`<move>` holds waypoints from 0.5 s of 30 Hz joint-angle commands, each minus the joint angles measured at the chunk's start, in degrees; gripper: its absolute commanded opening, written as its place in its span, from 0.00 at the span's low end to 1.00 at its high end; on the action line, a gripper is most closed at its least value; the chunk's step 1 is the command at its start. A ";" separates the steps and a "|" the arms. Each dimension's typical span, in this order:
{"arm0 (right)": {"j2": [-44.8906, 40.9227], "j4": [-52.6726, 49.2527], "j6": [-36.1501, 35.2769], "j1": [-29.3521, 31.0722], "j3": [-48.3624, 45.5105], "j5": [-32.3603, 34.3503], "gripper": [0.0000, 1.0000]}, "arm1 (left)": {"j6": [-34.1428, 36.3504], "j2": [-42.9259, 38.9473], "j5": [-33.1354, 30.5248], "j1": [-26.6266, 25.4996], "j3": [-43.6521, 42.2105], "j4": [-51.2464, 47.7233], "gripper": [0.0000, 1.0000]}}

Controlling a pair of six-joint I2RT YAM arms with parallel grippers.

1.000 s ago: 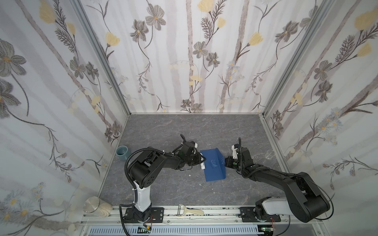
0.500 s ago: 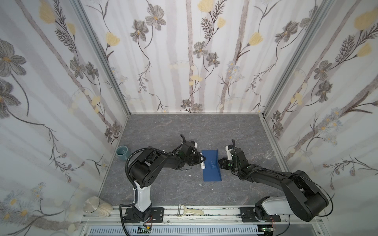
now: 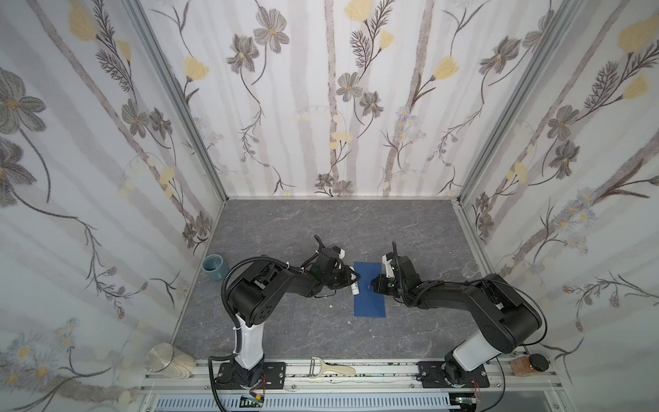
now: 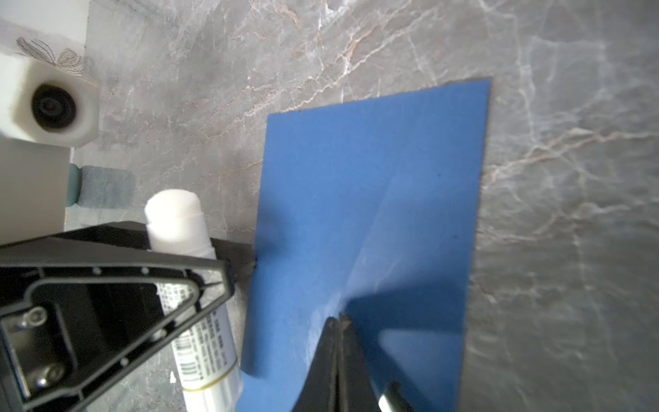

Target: Place the letter into the envelope and seal it

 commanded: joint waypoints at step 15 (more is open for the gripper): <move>-10.13 -6.48 0.18 -0.12 0.00 3.39 0.00 | -1.34 0.16 -2.30 -0.11 -2.44 -5.89 0.00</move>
